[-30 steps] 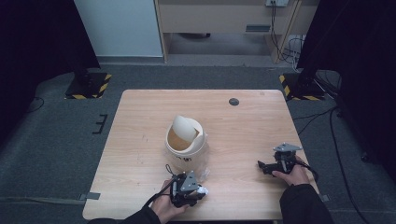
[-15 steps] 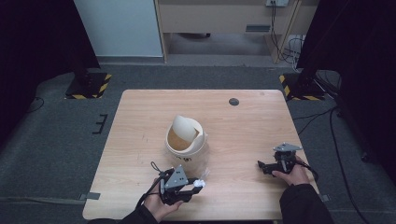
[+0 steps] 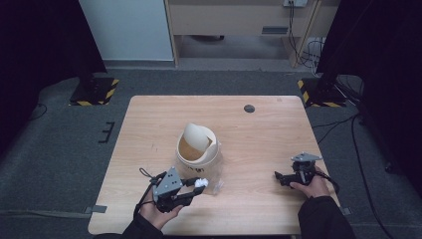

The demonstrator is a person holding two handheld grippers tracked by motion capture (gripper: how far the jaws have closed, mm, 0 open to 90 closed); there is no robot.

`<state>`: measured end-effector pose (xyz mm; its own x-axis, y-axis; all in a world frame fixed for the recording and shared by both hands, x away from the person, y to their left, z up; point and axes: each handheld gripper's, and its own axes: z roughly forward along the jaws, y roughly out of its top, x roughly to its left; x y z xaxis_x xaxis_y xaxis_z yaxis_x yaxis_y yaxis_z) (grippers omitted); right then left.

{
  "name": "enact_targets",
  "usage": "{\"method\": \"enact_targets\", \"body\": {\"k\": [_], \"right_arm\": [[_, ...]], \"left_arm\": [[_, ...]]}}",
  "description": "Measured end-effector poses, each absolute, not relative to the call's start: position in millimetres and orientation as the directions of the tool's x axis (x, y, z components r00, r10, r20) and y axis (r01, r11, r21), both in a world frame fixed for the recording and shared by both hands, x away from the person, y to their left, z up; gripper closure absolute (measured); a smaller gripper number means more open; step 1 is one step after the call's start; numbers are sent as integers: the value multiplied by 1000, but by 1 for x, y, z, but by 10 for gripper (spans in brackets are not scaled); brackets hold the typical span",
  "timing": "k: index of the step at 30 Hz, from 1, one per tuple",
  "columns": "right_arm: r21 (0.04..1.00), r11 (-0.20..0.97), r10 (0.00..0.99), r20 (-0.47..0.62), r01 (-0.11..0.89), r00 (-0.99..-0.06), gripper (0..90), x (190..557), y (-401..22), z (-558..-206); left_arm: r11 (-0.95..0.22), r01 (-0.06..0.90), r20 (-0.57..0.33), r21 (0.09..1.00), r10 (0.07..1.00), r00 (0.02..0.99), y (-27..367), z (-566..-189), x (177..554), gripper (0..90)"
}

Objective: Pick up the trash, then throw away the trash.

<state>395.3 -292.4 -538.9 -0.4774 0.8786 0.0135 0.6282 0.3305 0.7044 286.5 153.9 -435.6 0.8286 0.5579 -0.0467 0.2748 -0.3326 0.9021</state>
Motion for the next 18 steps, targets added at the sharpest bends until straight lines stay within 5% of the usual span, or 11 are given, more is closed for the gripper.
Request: {"method": "enact_targets", "body": {"k": [18], "right_arm": [[704, 331, 879, 13, 628, -477, 7, 395, -292, -539]], "left_arm": [[-159, 211, -52, 965, 669, 742, 207, -396, 291, 657]]}}
